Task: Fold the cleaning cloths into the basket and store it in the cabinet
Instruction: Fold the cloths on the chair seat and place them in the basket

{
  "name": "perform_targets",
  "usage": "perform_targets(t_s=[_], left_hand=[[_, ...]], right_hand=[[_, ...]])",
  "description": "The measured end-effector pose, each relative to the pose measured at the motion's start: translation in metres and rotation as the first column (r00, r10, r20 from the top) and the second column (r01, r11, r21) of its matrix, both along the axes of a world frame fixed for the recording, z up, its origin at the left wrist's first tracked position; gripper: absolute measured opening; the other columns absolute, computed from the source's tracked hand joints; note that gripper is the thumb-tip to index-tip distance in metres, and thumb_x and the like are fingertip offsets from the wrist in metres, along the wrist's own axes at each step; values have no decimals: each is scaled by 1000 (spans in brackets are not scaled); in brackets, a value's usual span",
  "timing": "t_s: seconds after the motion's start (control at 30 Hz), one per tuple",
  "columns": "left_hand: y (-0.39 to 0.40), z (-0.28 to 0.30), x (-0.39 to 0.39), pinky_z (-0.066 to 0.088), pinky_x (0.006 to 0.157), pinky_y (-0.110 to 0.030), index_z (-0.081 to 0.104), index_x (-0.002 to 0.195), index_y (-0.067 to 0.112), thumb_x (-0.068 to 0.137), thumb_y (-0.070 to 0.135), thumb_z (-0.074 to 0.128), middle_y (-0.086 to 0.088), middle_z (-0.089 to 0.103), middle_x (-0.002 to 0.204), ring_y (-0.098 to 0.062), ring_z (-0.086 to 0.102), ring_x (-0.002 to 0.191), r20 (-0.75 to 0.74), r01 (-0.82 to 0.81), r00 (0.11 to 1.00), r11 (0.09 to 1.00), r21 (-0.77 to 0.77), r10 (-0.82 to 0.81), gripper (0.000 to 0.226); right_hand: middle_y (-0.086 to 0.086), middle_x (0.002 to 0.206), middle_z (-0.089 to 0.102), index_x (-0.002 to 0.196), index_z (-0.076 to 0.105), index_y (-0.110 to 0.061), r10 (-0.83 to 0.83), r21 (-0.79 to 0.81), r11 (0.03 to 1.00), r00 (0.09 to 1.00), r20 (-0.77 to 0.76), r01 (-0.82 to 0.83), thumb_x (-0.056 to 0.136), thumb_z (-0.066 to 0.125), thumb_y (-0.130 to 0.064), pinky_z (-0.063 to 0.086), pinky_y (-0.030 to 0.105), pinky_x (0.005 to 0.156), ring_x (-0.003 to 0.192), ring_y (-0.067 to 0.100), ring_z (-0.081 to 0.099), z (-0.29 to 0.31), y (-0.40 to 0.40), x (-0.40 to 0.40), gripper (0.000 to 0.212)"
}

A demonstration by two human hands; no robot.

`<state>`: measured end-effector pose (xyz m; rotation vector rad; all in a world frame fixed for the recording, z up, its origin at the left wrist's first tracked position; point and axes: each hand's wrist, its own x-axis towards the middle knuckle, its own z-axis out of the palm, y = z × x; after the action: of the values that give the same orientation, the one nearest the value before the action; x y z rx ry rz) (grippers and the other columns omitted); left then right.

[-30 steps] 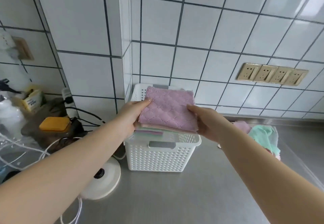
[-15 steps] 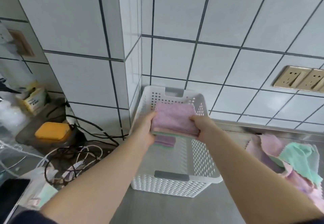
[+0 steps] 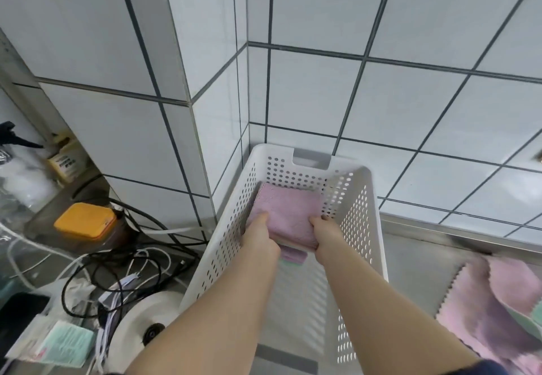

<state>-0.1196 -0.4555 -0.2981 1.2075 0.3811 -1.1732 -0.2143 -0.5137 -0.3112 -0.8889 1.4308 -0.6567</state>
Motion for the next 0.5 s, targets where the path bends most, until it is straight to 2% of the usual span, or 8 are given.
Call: perform_targets(t_s=[0.13, 0.23, 0.33, 0.43, 0.5], left_hand=[[0, -8, 1, 49, 85, -40, 51, 113, 8, 82, 26, 69, -10, 58, 114, -27, 56, 101, 2, -60, 998, 993, 99, 60, 40], [2, -19, 4, 49, 93, -46, 53, 109, 12, 73, 32, 76, -10, 60, 115, -30, 59, 104, 26, -87, 996, 982, 166, 84, 47], [-6, -48, 9, 50, 91, -47, 52, 97, 15, 64, 38, 80, -10, 64, 113, -29, 62, 98, 68, -90, 995, 973, 215, 77, 49], [-4, -39, 7, 52, 89, -44, 48, 95, 13, 73, 35, 77, -8, 60, 106, -26, 59, 90, 76, -102, 993, 972, 213, 87, 43], [-4, -39, 8, 52, 80, -37, 48, 98, 12, 78, 33, 75, -10, 59, 104, -25, 57, 85, 68, -65, 996, 976, 209, 51, 39]], right_hand=[[12, 117, 63, 113, 57, -11, 15, 4, 1000, 1000, -21, -15, 89, 48, -12, 48, 47, 97, 104, 30, 59, -13, -3, 2, 27], [9, 126, 59, 127, 53, -11, 23, -19, 1000, 996, -84, -24, 89, 53, -19, 45, 46, 100, 112, 30, 56, -19, -2, 3, 39], [9, 131, 56, 133, 49, -11, 31, -42, 998, 989, -143, -37, 90, 55, -22, 42, 45, 103, 117, 30, 53, -23, -2, 3, 45], [9, 133, 55, 134, 48, -10, 60, -56, 996, 979, -196, -72, 91, 56, -25, 41, 43, 103, 119, 30, 52, -26, -2, 3, 47], [9, 133, 55, 133, 48, -10, 74, -65, 994, 971, -228, -92, 90, 57, -27, 41, 43, 103, 119, 30, 52, -29, -3, 3, 47]])
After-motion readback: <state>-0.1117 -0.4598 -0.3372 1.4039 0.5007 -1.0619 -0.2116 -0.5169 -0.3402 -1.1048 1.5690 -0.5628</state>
